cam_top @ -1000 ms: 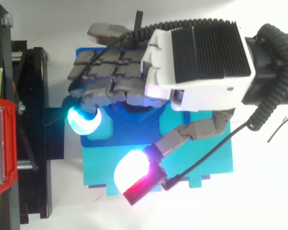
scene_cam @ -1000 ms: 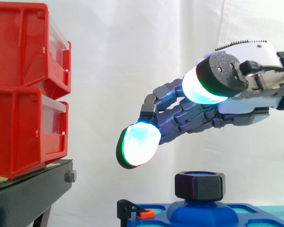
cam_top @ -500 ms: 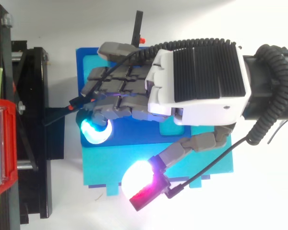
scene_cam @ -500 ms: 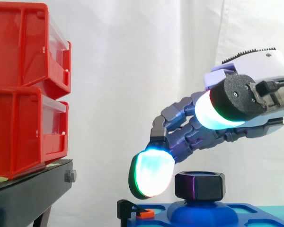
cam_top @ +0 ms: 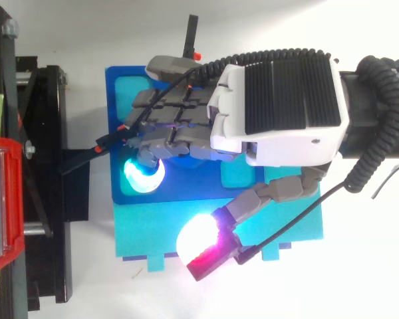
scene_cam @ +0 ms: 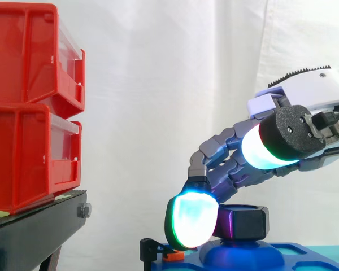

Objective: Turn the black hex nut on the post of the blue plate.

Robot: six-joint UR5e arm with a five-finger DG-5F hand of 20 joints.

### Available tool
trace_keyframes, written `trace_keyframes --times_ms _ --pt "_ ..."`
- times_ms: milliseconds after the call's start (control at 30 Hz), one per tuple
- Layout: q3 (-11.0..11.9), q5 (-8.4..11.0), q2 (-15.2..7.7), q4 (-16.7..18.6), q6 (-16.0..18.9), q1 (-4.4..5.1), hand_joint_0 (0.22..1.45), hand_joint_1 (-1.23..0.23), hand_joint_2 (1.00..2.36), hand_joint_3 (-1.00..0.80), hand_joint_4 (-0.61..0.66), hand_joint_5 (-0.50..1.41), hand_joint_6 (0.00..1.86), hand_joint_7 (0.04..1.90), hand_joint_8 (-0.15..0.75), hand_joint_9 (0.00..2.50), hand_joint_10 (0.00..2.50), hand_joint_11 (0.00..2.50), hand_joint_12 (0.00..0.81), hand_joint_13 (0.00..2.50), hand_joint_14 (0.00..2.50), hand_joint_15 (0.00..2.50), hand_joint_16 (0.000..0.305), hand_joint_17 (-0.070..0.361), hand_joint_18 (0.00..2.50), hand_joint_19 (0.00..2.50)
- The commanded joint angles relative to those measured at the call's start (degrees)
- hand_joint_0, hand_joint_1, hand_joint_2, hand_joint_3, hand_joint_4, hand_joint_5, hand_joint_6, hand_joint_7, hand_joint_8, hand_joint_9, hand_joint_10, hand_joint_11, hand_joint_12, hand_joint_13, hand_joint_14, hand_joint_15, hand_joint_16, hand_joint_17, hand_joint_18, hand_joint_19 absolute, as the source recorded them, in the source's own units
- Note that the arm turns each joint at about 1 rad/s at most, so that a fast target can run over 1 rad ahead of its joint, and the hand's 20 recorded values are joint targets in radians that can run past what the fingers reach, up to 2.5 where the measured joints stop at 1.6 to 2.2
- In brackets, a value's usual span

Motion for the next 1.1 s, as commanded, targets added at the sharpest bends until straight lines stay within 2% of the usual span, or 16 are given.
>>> trace_keyframes --times_ms 0,133,233,267,567,700,933,967,1067 --pt "0.0 -0.46 0.0 -0.1 0.0 -0.21 0.49 -0.31 1.00 -0.50 0.25 -0.18 0.50 0.89 0.282 0.38 0.00 0.04 0.383 0.26 0.00 0.00 0.055 0.124 0.02 0.02" --pt "0.0 -1.34 0.0 -0.2 -0.1 -0.73 0.49 -0.31 1.00 -0.50 0.25 -0.18 0.50 0.88 0.282 0.38 0.00 0.05 0.384 0.26 0.00 0.00 0.055 0.124 0.02 0.03" --pt "0.0 -2.83 0.0 -0.5 -0.3 -1.52 0.49 -0.31 1.00 -0.50 0.25 -0.18 0.50 0.88 0.282 0.38 0.00 0.04 0.383 0.26 0.00 0.00 0.055 0.124 0.01 0.03" --pt "0.0 -3.71 0.0 -0.6 -0.3 -2.05 0.49 -0.31 1.00 -0.50 0.25 -0.18 0.50 0.89 0.282 0.38 0.00 0.05 0.383 0.26 0.00 0.00 0.055 0.124 0.02 0.03" --pt "0.0 -5.47 0.0 -0.3 -0.3 -3.11 0.49 -0.31 1.00 -0.50 0.25 -0.18 0.50 0.88 0.282 0.38 0.00 0.04 0.382 0.26 0.00 0.00 0.055 0.124 0.01 0.03" --pt "0.0 -6.78 0.0 -0.1 -0.3 -4.16 0.49 -0.31 1.00 -0.50 0.25 -0.18 0.50 0.88 0.280 0.38 0.00 0.04 0.382 0.26 0.00 0.00 0.055 0.123 0.01 0.03" --pt "0.0 -8.19 0.0 -0.1 -0.3 -5.13 0.49 -0.31 1.00 -0.50 0.25 -0.18 0.50 0.88 0.281 0.38 0.00 0.04 0.382 0.26 0.00 0.00 0.055 0.123 0.01 0.04" --pt "0.0 -8.81 0.0 -0.1 -0.3 -5.57 0.49 -0.31 1.00 -0.50 0.25 -0.18 0.50 0.88 0.281 0.38 0.00 0.04 0.382 0.26 0.00 0.00 0.055 0.123 0.01 0.04" --pt "0.0 -9.51 0.0 -0.1 -0.3 -6.10 0.49 -0.31 1.00 -0.50 0.25 -0.18 0.50 0.88 0.279 0.38 0.00 0.04 0.382 0.26 0.00 0.00 0.055 0.123 0.01 0.04"
